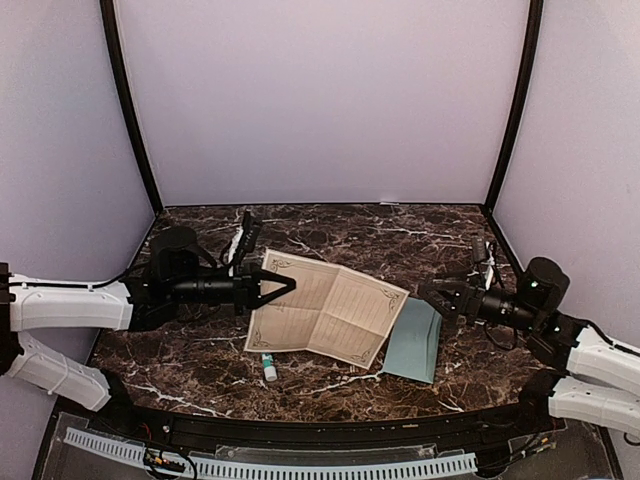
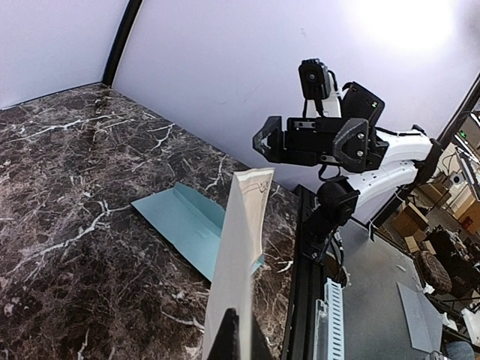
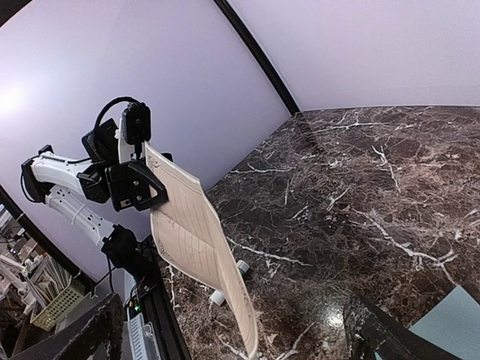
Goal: Place the letter into the envelope and seal it
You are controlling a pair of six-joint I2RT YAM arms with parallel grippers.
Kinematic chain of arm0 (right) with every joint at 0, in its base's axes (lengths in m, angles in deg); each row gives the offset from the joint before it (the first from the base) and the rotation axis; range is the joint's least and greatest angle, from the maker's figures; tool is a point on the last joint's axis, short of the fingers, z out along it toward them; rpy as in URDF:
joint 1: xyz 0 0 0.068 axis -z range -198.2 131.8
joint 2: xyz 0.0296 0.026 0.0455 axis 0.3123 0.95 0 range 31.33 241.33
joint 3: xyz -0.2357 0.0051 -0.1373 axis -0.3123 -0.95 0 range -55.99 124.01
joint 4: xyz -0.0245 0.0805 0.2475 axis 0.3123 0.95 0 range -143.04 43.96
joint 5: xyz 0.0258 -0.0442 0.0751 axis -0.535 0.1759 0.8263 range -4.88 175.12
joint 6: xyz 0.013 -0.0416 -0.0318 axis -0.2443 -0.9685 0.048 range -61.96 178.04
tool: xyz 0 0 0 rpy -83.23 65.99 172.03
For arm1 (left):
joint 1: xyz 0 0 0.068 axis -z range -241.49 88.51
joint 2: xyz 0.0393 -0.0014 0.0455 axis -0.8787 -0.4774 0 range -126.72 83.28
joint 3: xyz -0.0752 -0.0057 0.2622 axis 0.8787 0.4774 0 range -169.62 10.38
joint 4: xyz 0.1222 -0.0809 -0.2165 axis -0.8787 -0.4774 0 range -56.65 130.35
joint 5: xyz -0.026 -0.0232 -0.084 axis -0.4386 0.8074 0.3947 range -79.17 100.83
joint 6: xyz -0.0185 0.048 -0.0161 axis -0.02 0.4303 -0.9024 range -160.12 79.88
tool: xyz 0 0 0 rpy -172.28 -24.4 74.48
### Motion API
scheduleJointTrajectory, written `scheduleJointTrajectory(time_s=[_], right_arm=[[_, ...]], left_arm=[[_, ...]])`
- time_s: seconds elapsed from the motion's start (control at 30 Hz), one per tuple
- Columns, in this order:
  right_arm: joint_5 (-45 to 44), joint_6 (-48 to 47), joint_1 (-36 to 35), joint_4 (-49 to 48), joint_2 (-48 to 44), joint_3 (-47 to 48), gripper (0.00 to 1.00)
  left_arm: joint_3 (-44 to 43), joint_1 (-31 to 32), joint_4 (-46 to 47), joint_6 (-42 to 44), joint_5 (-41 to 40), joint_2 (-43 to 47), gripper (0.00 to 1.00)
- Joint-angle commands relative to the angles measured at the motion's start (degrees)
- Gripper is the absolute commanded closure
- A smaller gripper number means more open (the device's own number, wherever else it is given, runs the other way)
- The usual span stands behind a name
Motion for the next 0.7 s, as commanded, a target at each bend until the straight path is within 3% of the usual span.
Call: scheduleJointTrajectory(time_s=[0.0, 0.2, 0.4, 0.67], right_arm=[[0.34, -3.41, -2.19, -4.03, 0.86, -0.98, 0.02], [2.07, -6.86, -10.03, -7.11, 3.96, -0.50, 0.07], [-5.60, -11.52, -19.30, -4.53, 10.67, 4.27, 0.12], [-9.90, -13.19, -23.51, -4.98, 20.80, 10.97, 0.47]], left_arm=[[4.40, 1.50, 3.79, -1.48, 0.51, 5.98, 1.00], [6.17, 2.38, 4.51, -3.33, 0.83, 9.71, 1.00], [5.90, 3.02, 5.53, -4.52, 2.46, 10.12, 1.00], [6.17, 3.64, 4.88, -4.48, 2.89, 11.16, 1.00]])
